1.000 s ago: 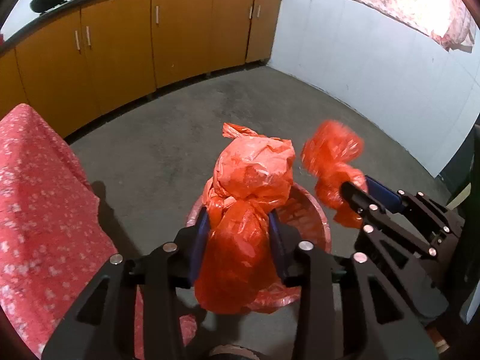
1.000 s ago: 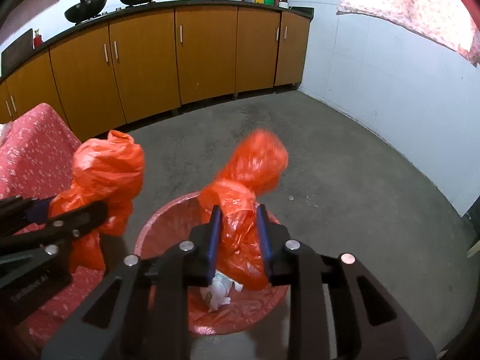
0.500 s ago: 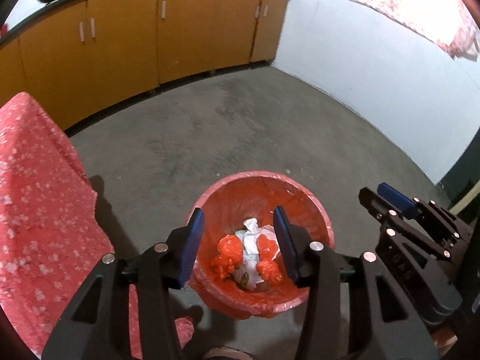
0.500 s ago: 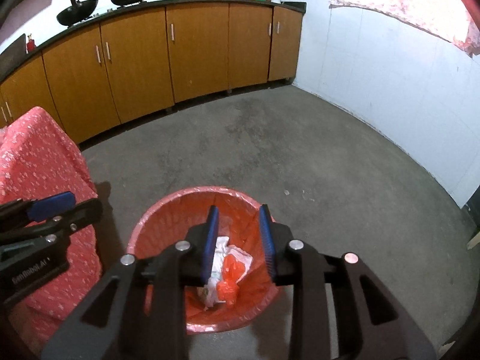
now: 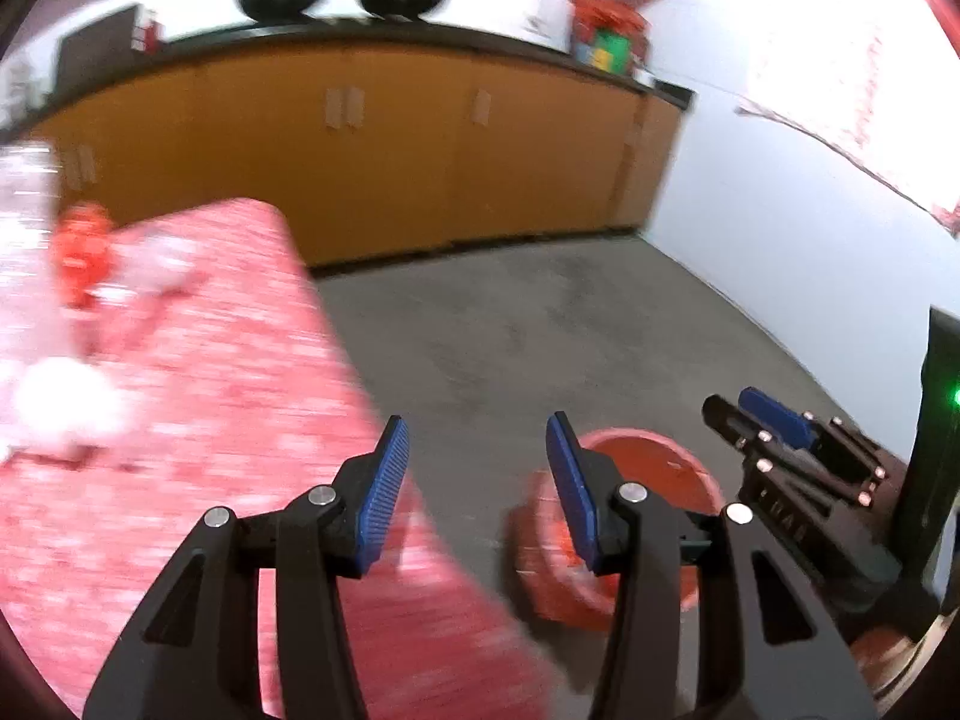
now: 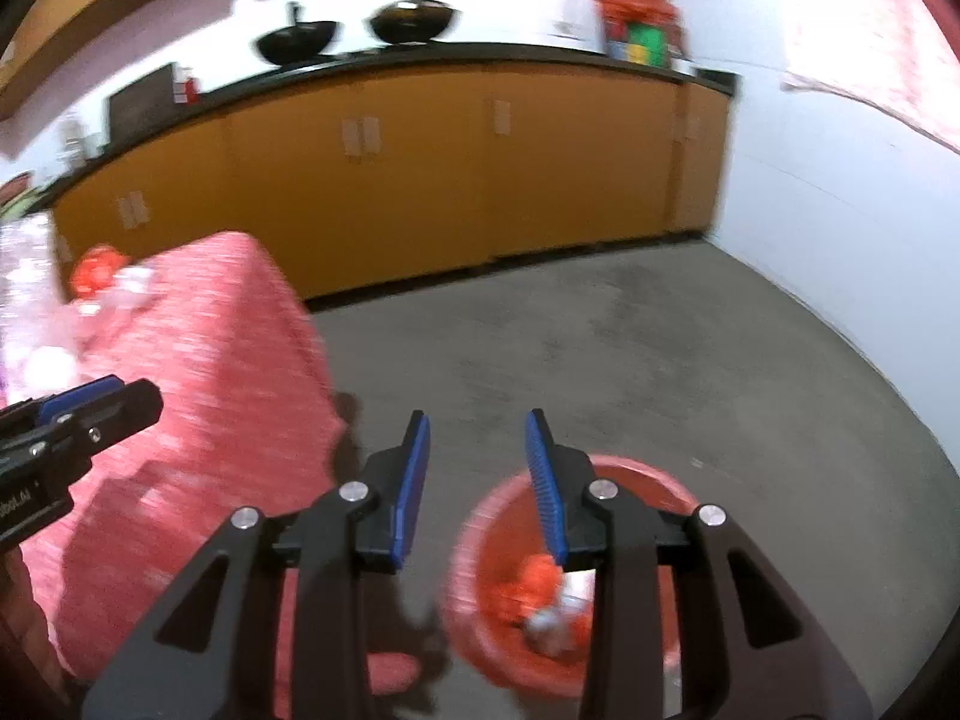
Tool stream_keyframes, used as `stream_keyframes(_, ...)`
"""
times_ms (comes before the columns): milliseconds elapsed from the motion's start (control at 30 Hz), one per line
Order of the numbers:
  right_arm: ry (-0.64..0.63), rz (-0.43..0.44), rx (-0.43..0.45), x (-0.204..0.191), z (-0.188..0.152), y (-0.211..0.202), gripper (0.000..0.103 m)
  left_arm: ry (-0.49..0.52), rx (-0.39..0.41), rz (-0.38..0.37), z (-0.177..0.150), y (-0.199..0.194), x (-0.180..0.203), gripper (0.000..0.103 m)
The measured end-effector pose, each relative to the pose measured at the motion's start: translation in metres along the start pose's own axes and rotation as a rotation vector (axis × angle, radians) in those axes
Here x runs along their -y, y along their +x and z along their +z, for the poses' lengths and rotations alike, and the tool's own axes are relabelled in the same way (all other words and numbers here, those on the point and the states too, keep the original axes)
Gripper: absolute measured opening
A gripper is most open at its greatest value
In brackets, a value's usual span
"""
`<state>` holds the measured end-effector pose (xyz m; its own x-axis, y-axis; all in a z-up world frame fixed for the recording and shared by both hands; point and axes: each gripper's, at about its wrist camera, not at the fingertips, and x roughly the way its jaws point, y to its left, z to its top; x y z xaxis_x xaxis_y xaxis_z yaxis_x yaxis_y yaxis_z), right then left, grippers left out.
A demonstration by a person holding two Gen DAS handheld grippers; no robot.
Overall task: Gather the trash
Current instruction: 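Grasp the clear plastic bag with the right tool while the left tool grasps the magenta bag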
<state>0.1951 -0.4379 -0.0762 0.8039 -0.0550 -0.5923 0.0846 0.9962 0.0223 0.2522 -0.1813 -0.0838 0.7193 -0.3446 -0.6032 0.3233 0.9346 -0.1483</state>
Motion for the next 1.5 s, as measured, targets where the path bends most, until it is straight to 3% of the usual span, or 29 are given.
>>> stream_keyframes(200, -0.102, 0.198, 0.017, -0.105, 0.028, -0.005, 0.037, -0.044, 0.070, 0.196, -0.013, -0.058, -0.093, 0.051)
stream_keyframes(433, -0.212, 0.395, -0.053, -0.221, 0.034, 0.006, 0.049, -0.199, 0.074, 0.377, -0.032, -0.095, -0.202, 0.052)
stream_keyframes(600, -0.257, 0.438, -0.102, -0.271, 0.032, 0.021, 0.061, -0.305, 0.087, 0.444, -0.046, -0.118, -0.257, 0.057)
stream_keyframes(833, -0.276, 0.422, -0.179, -0.303, 0.028, 0.053, 0.065, -0.361, 0.122, 0.472, -0.043, -0.130, -0.296, 0.064)
stream_keyframes(867, -0.277, 0.424, -0.189, -0.302, 0.024, 0.055, 0.060, -0.361, 0.123, 0.472, -0.044, -0.130, -0.297, 0.064)
stream_keyframes(967, -0.305, 0.426, -0.237, -0.306, 0.015, 0.063, 0.010, -0.358, 0.125, 0.460, -0.037, -0.124, -0.305, 0.065)
stream_keyframes(1367, -0.317, 0.409, -0.181, -0.274, 0.012, 0.042, 0.005, -0.422, 0.078, 0.484, -0.014, -0.089, -0.346, 0.065)
stream_keyframes(1467, -0.321, 0.402, -0.182, -0.269, 0.011, 0.040, 0.005, -0.433, 0.054, 0.462, -0.011, -0.081, -0.352, 0.049)
stream_keyframes(1500, -0.321, 0.400, -0.180, -0.268, 0.010, 0.039, 0.005, -0.433, 0.046, 0.450, -0.010, -0.079, -0.353, 0.038)
